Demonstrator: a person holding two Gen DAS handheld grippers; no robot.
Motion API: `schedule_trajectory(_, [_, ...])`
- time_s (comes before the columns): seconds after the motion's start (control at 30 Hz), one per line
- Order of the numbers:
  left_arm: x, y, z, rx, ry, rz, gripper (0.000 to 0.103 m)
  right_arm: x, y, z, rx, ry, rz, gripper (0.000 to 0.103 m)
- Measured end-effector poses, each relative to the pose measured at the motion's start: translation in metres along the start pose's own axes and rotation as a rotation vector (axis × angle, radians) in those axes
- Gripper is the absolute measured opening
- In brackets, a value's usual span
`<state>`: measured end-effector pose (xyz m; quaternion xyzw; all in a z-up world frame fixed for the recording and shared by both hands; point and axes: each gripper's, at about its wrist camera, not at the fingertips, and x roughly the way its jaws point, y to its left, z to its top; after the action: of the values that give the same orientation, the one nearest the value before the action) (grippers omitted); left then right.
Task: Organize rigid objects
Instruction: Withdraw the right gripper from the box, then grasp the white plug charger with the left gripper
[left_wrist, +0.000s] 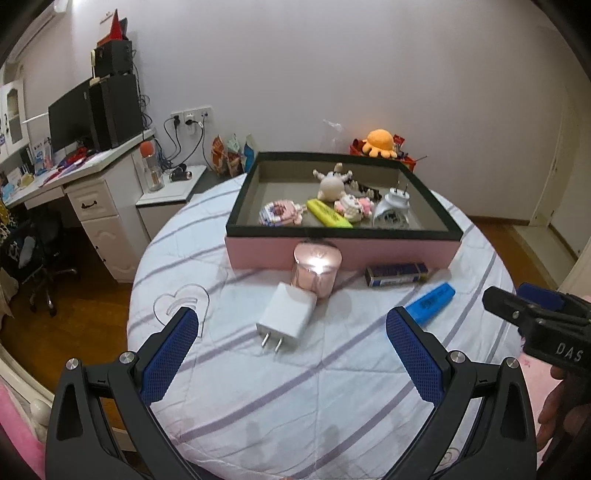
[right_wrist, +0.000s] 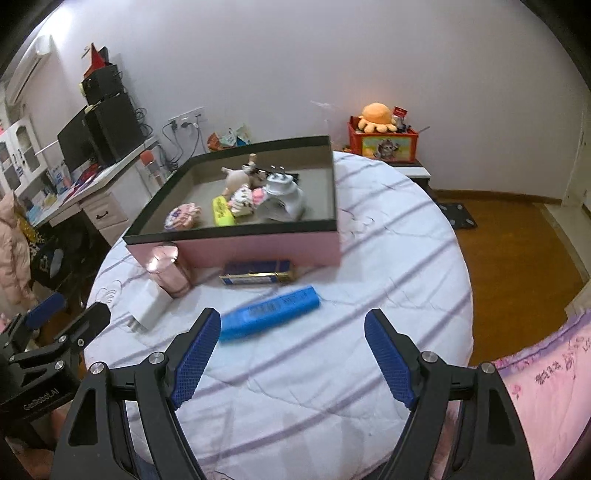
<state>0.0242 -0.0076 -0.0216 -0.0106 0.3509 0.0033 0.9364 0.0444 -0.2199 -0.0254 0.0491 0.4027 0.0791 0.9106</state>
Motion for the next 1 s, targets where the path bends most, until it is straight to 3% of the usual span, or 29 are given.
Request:
schedule_trajectory(0.33, [0.026, 0.003, -0.009, 0.001, 0.058, -0.011, 0.103, 0.011, -0.002, -0.006, 0.002, 0.021, -0.001, 0.082])
schedule_trajectory(0.8, [0.103, 0.021, -0.010, 0.017, 0.190, -0.029, 0.102, 0.037, 0.003, -0.007, -0.005, 0.074, -0.023, 0.082])
schedule_trajectory(0.9, [0.106, 0.018, -0.010, 0.036, 0.197, -0.039, 0.098, 0.039, 0.005, -0.007, -0.010, 0.078, -0.027, 0.082])
schedule_trajectory(0.97, [0.106, 0.016, -0.010, 0.045, 0.201, -0.054, 0.084, 0.040, 0.005, -0.006, -0.011, 0.079, -0.028, 0.082])
schedule_trajectory(1.0, [0.106, 0.016, -0.010, 0.046, 0.201, -0.053, 0.081, 0.040, 0.006, -0.006, -0.011, 0.080, -0.028, 0.082])
